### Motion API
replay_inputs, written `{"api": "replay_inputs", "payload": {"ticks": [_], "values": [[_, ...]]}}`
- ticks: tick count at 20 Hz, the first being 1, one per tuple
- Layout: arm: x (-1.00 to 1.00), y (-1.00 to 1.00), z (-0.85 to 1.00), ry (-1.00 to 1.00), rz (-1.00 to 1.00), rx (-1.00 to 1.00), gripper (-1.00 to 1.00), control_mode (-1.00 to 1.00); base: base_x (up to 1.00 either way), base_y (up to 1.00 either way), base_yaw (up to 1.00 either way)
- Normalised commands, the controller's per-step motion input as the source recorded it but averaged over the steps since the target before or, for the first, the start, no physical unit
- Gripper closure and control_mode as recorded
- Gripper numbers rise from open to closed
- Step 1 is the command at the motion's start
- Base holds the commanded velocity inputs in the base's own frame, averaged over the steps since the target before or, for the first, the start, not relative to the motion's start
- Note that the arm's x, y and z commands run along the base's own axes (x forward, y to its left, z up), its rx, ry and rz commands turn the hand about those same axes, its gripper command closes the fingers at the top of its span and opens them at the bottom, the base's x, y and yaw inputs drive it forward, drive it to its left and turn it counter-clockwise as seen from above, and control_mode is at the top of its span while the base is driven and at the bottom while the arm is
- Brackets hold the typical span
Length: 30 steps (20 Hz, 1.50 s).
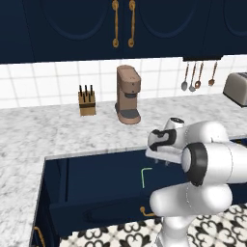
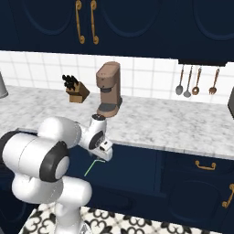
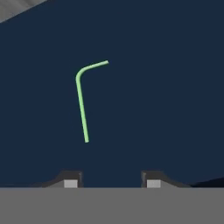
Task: Take a straw from the drawer in front and place it inside the glass cup on the dining counter.
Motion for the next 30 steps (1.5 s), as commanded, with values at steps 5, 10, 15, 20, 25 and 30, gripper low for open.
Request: {"api": "replay_inputs", "payload": {"ticks": [5, 10, 15, 20, 25, 30], "values": [[0.36, 0.08, -0.36, 0.00, -0.12, -0.02, -1.00, -1.00, 0.00, 0.00, 0.00], [0.46, 0.20, -0.32, 0.00, -0.09, -0.03, -1.00, -1.00, 0.00, 0.00, 0.00], [0.34, 0.29, -0.31, 0.00, -0.02, -0.08, -1.00, -1.00, 0.00, 0.00, 0.00], [0.24, 0.15, -0.42, 0.00, 0.00, -0.10, -1.00, -1.00, 0.00, 0.00, 0.00], [0.29, 0.08, -0.40, 0.00, 0.00, -0.07, -1.00, -1.00, 0.00, 0.00, 0.00], [0.00, 0.11, -0.38, 0.00, -0.01, -0.08, -1.00, -1.00, 0.00, 0.00, 0.00]]}}
